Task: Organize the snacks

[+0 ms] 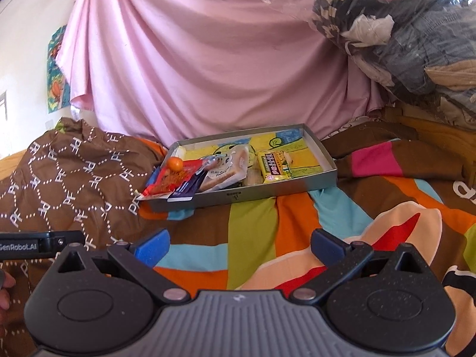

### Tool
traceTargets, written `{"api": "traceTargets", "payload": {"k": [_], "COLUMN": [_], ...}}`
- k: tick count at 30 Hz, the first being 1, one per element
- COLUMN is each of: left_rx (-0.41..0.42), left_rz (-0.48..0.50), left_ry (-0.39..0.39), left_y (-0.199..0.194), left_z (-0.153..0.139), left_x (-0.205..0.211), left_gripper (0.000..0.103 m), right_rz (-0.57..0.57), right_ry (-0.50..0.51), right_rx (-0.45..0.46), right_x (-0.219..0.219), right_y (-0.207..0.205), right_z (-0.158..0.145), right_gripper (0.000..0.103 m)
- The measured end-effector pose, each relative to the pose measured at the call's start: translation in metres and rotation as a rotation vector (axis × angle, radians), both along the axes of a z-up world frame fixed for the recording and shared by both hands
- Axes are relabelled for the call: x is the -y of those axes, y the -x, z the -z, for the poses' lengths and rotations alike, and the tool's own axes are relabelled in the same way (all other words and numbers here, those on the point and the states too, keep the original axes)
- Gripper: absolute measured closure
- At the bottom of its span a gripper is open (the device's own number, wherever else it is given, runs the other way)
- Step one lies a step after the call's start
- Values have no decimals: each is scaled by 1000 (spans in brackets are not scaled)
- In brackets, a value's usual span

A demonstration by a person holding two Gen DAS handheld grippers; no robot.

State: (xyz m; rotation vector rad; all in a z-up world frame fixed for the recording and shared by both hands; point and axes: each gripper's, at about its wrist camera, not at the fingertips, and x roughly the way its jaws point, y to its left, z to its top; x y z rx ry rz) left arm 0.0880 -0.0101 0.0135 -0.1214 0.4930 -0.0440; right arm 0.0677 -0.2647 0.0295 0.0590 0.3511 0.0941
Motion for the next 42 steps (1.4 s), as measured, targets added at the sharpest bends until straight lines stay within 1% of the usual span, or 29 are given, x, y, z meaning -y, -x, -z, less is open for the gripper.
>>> {"api": "traceTargets", "payload": {"k": [6,13,17,22,28,42], "left_rx": [-22,-45,-61,-51,-46,-43], "left_rz": [9,-9,-7,-16,-21,-31], "left_ry": [-4,-29,-40,-57,-52,-46], "left_y": [6,17,24,29,30,32], "left_z": [9,19,24,25,25,25], "left_x": [0,0,0,1,0,1], "left_gripper": [1,1,1,1,1,1], "right_rz": [-13,1,12,25,18,19], "right_ry": [30,18,31,38,38,42], "right_rx": [-3,-35,-38,-38,-58,-51], "right_x": [-6,-7,-8,-9,-10,-10], "right_y": [9,13,19,24,24,25], "right_z": [6,13,16,20,23,24], "right_gripper": [0,0,0,0,0,0]}}
